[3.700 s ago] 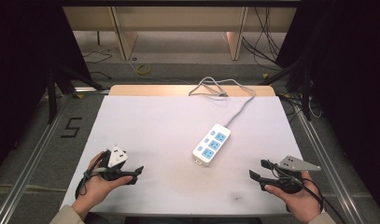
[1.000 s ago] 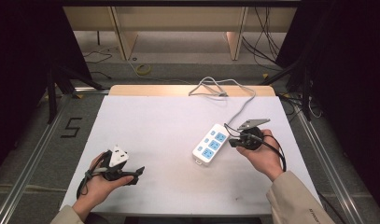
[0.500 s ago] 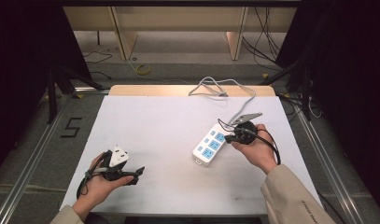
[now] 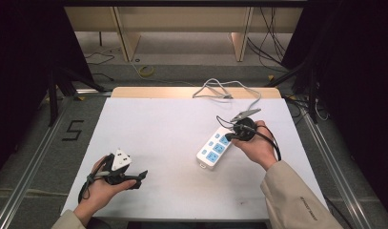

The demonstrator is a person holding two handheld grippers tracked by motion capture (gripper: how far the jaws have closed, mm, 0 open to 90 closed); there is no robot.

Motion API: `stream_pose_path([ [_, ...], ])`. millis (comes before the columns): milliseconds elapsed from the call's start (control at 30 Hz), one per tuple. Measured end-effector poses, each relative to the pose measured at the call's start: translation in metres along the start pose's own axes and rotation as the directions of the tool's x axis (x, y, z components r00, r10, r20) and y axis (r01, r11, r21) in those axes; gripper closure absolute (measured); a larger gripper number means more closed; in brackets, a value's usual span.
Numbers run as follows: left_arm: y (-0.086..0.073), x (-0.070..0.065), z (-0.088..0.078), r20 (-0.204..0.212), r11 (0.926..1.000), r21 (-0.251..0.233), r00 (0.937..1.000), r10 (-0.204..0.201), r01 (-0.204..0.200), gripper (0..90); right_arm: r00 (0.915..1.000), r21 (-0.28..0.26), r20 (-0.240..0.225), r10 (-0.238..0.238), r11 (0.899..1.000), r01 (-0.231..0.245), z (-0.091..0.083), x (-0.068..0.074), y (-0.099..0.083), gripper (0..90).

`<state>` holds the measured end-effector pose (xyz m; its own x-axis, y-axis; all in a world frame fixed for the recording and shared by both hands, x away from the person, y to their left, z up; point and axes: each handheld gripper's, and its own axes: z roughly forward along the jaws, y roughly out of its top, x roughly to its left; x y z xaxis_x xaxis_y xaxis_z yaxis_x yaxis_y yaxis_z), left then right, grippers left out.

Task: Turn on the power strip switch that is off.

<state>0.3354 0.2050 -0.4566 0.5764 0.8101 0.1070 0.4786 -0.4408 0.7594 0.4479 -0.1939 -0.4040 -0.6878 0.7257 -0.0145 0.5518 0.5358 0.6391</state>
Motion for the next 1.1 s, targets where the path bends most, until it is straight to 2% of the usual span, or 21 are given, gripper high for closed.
stream_pose_path([
  [300,0.000,0.000,0.000,-0.001,1.0000,0.003,1.0000,0.001,-0.001,16.3,0.9999,0.014,-0.007,-0.009,1.000,0.009,0.005,-0.001,0.010,90.0],
  [567,0.000,0.001,0.000,-0.001,1.0000,0.002,1.0000,0.001,-0.001,16.3,1.0000,0.032,-0.003,0.004,0.999,-0.004,0.011,-0.005,0.015,90.0],
  [800,0.000,0.000,-0.001,0.000,1.0000,0.003,1.0000,0.002,-0.002,16.2,1.0000,0.041,-0.001,-0.007,0.999,0.007,0.014,-0.007,0.018,90.0],
  [933,0.000,0.000,0.000,0.001,1.0000,0.002,1.0000,0.001,-0.001,16.2,1.0000,0.052,-0.002,0.008,0.999,-0.008,0.016,-0.008,0.020,90.0],
  [1100,0.000,0.000,0.000,0.000,1.0000,0.003,1.0000,0.001,-0.001,16.2,1.0000,0.051,0.001,-0.003,0.999,0.003,0.018,-0.009,0.021,90.0],
])
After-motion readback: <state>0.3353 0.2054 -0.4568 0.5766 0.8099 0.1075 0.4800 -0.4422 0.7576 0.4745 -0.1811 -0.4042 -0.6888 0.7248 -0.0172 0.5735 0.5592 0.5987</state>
